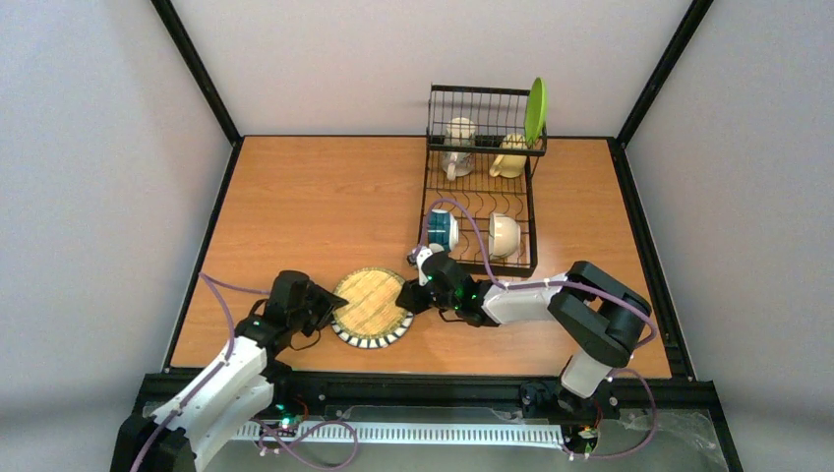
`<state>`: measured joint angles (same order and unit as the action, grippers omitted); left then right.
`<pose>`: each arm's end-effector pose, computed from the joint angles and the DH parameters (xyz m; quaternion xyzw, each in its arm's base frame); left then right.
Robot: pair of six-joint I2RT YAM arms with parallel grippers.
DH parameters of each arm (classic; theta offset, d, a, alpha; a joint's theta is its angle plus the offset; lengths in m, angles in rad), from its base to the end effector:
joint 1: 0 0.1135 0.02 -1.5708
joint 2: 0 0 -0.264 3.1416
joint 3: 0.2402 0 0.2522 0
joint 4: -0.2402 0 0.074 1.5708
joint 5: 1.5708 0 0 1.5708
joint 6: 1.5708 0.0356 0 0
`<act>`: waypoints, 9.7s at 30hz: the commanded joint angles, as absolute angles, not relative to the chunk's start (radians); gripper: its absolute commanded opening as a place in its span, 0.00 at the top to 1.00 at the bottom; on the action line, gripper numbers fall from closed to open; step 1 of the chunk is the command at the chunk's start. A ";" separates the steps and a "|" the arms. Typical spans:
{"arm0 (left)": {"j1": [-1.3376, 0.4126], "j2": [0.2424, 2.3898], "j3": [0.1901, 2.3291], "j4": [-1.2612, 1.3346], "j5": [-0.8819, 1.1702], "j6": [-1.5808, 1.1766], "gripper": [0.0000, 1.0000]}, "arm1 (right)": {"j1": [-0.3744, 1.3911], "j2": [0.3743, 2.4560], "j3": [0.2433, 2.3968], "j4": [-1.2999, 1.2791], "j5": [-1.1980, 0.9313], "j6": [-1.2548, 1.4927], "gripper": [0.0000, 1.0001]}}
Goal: Load the mixed dishes into the dish rack
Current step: Grab the plate at the center of the board, then pass from the left arm to the right, then insert the plate into the dish rack.
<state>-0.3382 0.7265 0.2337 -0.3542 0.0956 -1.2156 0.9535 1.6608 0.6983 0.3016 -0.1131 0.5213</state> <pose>0.1303 -0.0494 0.1438 -0.3815 0.8529 -0.2798 0.2209 0.1815 0.2627 0.1426 -0.2166 0.8707 0.3326 0.2906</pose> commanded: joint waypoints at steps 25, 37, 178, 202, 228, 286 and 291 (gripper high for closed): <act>-0.334 0.432 0.041 -0.293 0.100 -1.324 0.13 | 0.960 1.670 0.649 0.379 -0.162 0.608 0.77; -0.336 0.458 0.060 -0.243 0.118 -1.293 0.16 | 0.960 1.594 0.683 0.317 -0.195 0.611 0.84; -0.335 0.976 0.725 0.196 0.267 -1.132 0.18 | 0.698 1.357 1.178 -0.040 -0.274 0.656 0.98; -0.334 0.856 0.790 0.017 0.094 -1.039 0.15 | 0.611 1.377 1.465 -0.227 -0.037 0.413 0.98; -0.335 0.900 0.720 0.051 0.159 -1.035 0.16 | 0.447 1.666 1.837 -0.185 0.518 -0.083 0.98; -0.334 0.925 0.618 0.139 0.184 -1.051 0.16 | 0.322 1.849 1.814 0.044 0.627 -0.300 0.98; -0.334 0.922 0.617 0.141 0.184 -1.051 0.16 | 0.322 1.853 1.806 0.051 0.629 -0.308 0.98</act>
<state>-0.3302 0.9192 0.6212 0.1146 0.1802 -1.0603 0.3309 1.8400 1.8019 0.0162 0.6170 -0.2993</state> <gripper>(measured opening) 0.844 0.101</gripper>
